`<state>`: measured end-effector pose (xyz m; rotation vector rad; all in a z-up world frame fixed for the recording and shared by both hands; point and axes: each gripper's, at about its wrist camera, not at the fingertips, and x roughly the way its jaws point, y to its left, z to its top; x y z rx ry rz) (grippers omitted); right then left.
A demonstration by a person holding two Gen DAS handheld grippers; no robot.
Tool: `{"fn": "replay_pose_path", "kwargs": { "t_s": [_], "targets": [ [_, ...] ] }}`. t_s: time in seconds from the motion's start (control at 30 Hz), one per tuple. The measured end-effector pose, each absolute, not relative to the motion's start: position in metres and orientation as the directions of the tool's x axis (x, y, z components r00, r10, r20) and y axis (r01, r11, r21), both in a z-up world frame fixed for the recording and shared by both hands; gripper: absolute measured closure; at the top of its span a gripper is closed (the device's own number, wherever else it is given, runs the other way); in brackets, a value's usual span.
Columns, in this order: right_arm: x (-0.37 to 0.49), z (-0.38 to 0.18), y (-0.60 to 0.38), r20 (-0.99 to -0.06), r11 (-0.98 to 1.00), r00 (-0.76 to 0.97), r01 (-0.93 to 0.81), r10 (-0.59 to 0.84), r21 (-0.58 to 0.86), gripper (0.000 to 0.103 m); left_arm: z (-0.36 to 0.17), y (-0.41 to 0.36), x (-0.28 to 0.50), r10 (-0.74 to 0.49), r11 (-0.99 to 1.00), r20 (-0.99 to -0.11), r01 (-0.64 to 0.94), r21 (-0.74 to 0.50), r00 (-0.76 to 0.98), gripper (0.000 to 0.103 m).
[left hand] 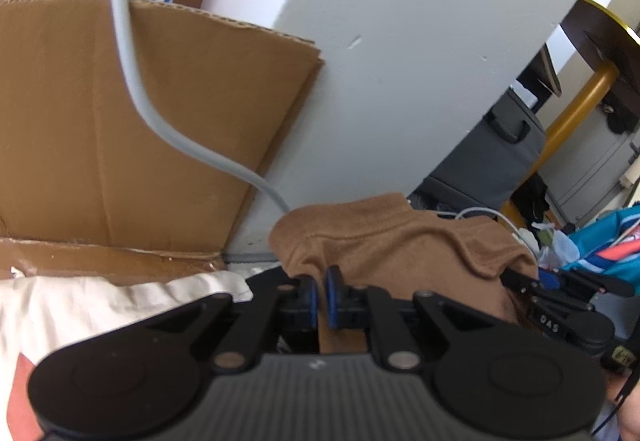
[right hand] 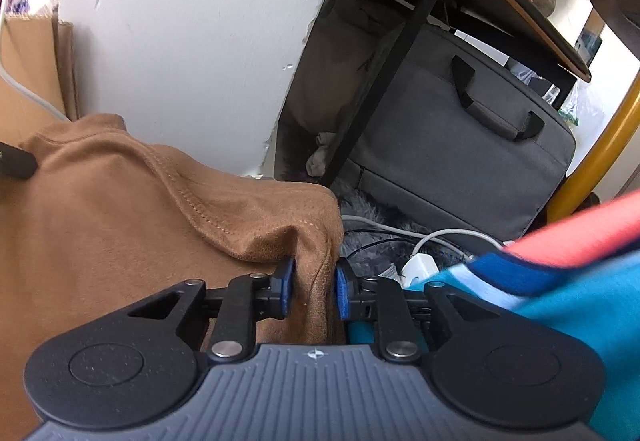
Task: Fold clothes
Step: 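Lower the held shirt onto the stack beside the teal blanket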
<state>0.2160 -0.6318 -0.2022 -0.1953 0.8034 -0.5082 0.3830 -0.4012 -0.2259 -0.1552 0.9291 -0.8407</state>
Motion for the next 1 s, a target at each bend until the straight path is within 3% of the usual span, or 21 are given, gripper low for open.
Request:
{"fn": "replay_pose_path", "kwargs": {
  "t_s": [0.37, 0.5, 0.57, 0.67, 0.73, 1.0],
  "targets": [
    [0.239, -0.175, -0.634, -0.544, 0.805, 0.593, 0.426, -0.594, -0.413, 0.060, -0.203, -0.393, 0.377, -0.694, 0.687, -0.629, 0.584, -0.432, 0.350, 0.092],
    [0.231, -0.159, -0.634, -0.557, 0.832, 0.621, 0.460, -0.551, -0.310, 0.060, -0.189, -0.383, 0.378, -0.659, 0.727, -0.624, 0.568, -0.386, 0.420, 0.075],
    [0.221, -0.159, -0.626, -0.562, 0.847, 0.639, 0.454, -0.525, -0.276, 0.060, -0.186, -0.375, 0.382, -0.678, 0.715, -0.609, 0.560, -0.418, 0.411, 0.075],
    [0.208, -0.162, -0.612, -0.570, 0.865, 0.658, 0.443, -0.492, -0.236, 0.063, -0.181, -0.370, 0.379, -0.689, 0.707, -0.599, 0.560, -0.432, 0.408, 0.075],
    [0.208, -0.169, -0.613, -0.579, 0.867, 0.655, 0.445, -0.487, -0.226, 0.078, -0.179, -0.372, 0.374, -0.706, 0.688, -0.589, 0.578, -0.439, 0.394, 0.075],
    [0.220, -0.197, -0.633, -0.620, 0.866, 0.630, 0.465, -0.468, -0.182, 0.083, -0.185, -0.379, 0.334, -0.743, 0.627, -0.589, 0.639, -0.446, 0.319, 0.075]
  ]
}}
